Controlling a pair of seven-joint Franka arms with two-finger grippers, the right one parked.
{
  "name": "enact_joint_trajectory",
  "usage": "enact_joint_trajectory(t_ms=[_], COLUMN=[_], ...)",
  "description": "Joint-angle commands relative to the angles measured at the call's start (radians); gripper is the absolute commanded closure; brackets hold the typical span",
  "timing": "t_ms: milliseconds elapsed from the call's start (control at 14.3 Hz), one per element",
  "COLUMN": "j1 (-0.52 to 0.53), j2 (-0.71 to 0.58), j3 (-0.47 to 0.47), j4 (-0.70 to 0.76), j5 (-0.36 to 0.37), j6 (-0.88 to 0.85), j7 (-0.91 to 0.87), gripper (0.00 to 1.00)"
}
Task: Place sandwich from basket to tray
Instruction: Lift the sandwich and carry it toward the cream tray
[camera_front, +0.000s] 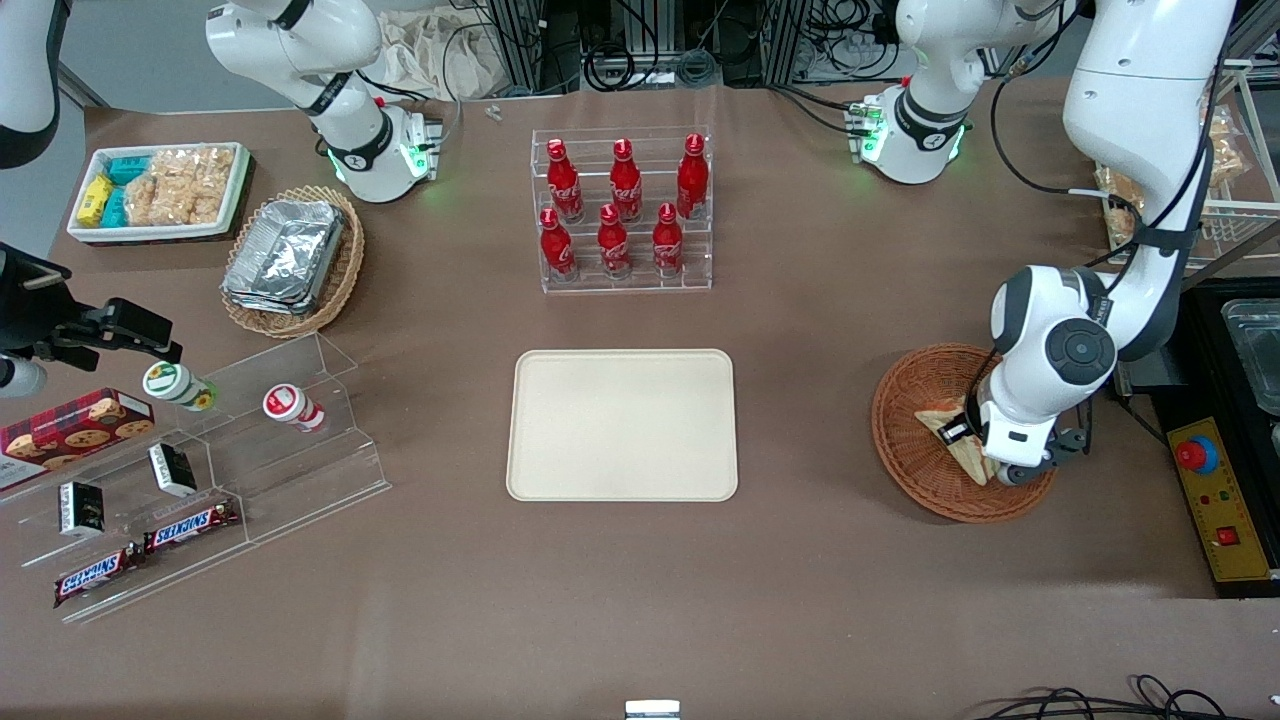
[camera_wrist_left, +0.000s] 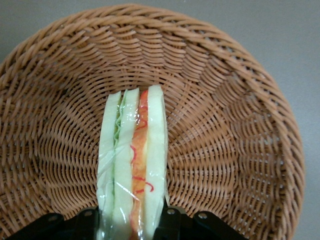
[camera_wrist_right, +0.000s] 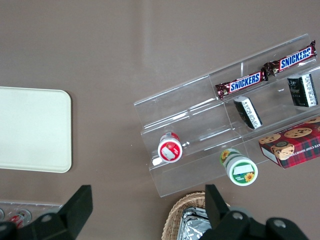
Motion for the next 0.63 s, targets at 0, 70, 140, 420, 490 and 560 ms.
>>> enact_joint_trajectory(t_ms=[0, 70, 140, 420, 490, 560], j1=[-0.004, -0.004, -0.004, -0.004, -0.004, -0.006], j2=[-0.074, -0.094, -0.125, -0.24, -0.238, -0.229], j3=[-0.005, -0.009, -0.024, -0.095, -0.107, -0.127], j4=[0.05, 0.079, 0.107, 0.244, 0.327, 0.41], j5=[0.021, 0.01, 0.007, -0.069, -0.12, -0.158], j6=[-0.165, -0.234, -0.307, -0.602, -0.695, -0.796], j7=[0.031, 0.048, 0.056, 0.204, 0.259, 0.29], gripper=[1.0, 1.0, 1.0, 1.0, 1.0, 1.0])
